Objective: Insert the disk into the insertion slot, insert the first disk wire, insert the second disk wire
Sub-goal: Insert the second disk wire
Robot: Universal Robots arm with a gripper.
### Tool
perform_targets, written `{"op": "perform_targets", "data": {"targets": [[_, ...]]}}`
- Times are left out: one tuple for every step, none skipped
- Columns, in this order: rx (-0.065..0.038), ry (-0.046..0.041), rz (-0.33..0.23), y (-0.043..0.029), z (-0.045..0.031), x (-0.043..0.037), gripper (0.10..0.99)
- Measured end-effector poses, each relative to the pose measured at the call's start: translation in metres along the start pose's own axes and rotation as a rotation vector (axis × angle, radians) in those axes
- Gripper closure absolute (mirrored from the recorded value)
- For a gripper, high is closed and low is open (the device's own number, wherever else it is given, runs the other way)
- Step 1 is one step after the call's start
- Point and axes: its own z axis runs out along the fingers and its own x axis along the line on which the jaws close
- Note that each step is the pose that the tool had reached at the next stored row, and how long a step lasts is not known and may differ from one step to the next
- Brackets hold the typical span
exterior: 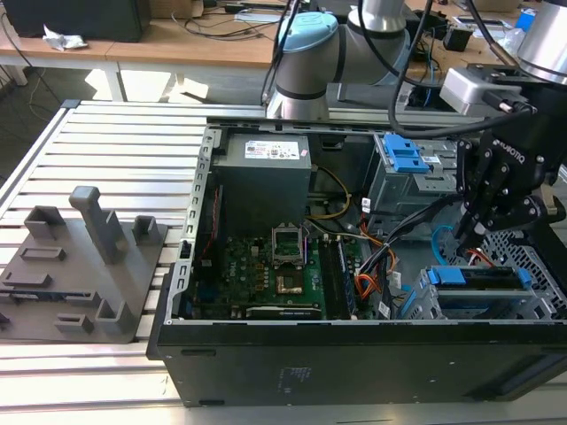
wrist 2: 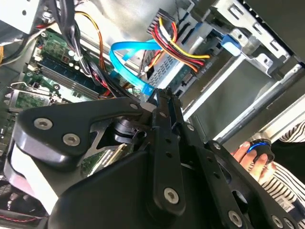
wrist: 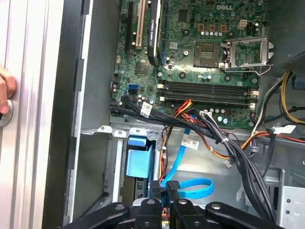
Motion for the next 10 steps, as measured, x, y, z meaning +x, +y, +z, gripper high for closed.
{"op": "perform_targets", "data": {"targets": [[0.000,0.0001,0.000,0.0003,0.0006,0.0050,0.922],[0.000,-0.0001,0.000,0.0005,0.0011,0.0083,0.922],[0.000,-0.0001,0.000,0.0006,0.0014,0.0105,0.922],[0.000,0.0000,0.000,0.0007,0.0016,0.0128,0.922],[0.000,-0.0003,0.000,0.0008,0.0017,0.0136,0.922],[0.000,-0.0006,0.000,0.0008,0.0018,0.0139,0.922],[0.000,-0.0012,0.000,0.0008,0.0018,0.0139,0.922],[0.000,-0.0021,0.000,0.0008,0.0017,0.0141,0.922],[0.000,-0.0047,0.000,0.0008,0.0018,0.0142,0.922],[0.001,-0.0149,-0.001,0.0008,0.0019,0.0143,0.922]]}}
